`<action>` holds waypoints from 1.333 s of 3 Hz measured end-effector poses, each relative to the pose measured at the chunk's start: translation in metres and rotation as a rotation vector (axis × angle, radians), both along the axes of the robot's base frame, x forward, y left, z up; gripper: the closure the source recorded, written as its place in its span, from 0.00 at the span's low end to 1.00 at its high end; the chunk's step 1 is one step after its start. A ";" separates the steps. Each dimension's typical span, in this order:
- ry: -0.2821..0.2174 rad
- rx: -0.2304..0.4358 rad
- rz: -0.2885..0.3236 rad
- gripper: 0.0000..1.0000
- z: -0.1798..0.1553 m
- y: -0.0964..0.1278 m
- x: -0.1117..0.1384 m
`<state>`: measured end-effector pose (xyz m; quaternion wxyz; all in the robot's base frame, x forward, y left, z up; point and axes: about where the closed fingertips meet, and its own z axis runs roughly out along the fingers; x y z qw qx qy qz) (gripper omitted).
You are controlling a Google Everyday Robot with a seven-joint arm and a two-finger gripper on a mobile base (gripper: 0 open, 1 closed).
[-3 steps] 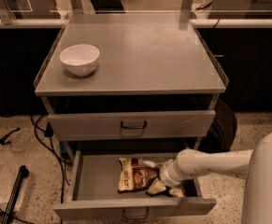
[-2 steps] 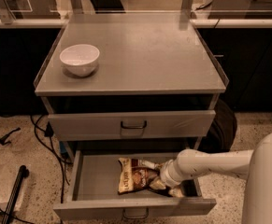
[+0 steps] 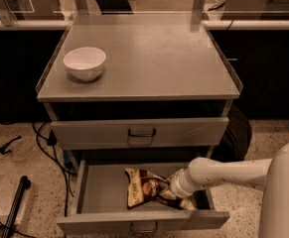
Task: Pick brown chip bag from middle drawer and place on counter
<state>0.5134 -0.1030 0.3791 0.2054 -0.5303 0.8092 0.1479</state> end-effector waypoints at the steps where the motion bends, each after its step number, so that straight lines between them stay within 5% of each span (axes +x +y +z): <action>1: 0.000 0.000 0.000 1.00 0.005 0.000 0.000; 2: -0.012 0.022 0.026 1.00 0.044 -0.015 0.000; 4: -0.029 0.035 0.033 1.00 0.081 -0.008 0.002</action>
Offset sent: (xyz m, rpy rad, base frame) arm -0.0001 -0.0435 0.0998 0.0434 -0.0365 0.0493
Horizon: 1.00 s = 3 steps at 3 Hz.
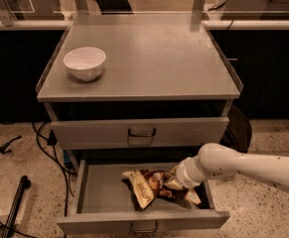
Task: Pick brown chip bag from middle drawer and place on counter
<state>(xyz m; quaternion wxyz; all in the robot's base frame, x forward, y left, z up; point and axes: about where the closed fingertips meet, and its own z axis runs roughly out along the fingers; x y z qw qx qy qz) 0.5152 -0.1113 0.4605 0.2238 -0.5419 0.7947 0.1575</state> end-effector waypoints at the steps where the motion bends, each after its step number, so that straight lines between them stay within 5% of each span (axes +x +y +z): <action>1: -0.025 -0.004 0.006 1.00 0.047 0.002 -0.001; 2: -0.035 -0.029 0.001 1.00 0.108 0.002 -0.012; 3: -0.040 -0.078 -0.020 1.00 0.205 -0.002 -0.027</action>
Offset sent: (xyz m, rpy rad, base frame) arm -0.0196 -0.0043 0.2092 -0.0786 -0.0843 -0.0115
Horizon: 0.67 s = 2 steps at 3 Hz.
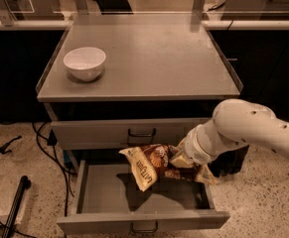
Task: Pick brown chip bag from middle drawer and place on counter
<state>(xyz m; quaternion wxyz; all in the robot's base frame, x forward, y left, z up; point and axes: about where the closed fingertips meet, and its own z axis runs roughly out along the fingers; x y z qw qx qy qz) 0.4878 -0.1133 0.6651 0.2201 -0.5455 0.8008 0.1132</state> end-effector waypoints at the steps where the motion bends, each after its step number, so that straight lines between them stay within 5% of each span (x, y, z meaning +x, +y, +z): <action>1: 0.001 -0.001 0.000 1.00 0.000 0.000 0.000; 2: 0.003 -0.010 -0.004 1.00 0.022 0.001 -0.001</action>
Offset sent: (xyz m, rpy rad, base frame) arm -0.0009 0.0001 0.0534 -0.0206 0.0080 -0.0146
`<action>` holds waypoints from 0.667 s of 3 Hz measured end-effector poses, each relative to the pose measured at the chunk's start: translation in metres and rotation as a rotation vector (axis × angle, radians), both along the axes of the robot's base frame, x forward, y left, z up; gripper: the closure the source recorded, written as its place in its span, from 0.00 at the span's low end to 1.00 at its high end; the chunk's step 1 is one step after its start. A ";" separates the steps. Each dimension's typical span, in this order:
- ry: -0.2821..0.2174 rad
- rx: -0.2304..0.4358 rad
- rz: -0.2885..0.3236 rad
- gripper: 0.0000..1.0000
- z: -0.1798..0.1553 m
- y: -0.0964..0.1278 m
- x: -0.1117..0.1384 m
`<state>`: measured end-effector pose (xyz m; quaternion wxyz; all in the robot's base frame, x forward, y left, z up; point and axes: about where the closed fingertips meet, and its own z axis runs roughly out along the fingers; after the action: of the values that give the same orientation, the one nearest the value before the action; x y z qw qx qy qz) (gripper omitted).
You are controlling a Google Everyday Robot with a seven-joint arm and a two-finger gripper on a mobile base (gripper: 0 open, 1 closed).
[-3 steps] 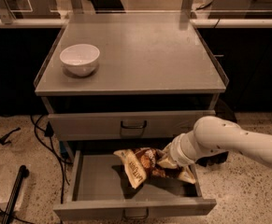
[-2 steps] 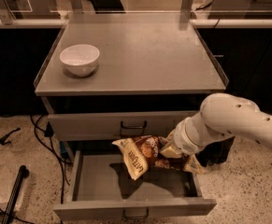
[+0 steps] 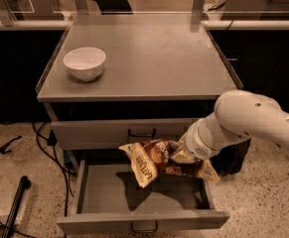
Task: Pick brown chip bag from middle drawer and place on counter
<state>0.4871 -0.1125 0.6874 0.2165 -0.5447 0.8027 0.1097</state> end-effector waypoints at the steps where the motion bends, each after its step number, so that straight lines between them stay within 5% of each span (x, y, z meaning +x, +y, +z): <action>1: -0.004 0.000 -0.018 1.00 0.045 -0.001 -0.003; 2: -0.046 0.016 -0.021 1.00 0.114 -0.002 -0.004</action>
Offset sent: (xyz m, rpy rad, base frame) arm -0.0018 -0.0065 0.1939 0.0440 -0.1020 -0.0394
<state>0.4835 -0.1142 0.8016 0.2406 -0.5367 0.8024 0.1011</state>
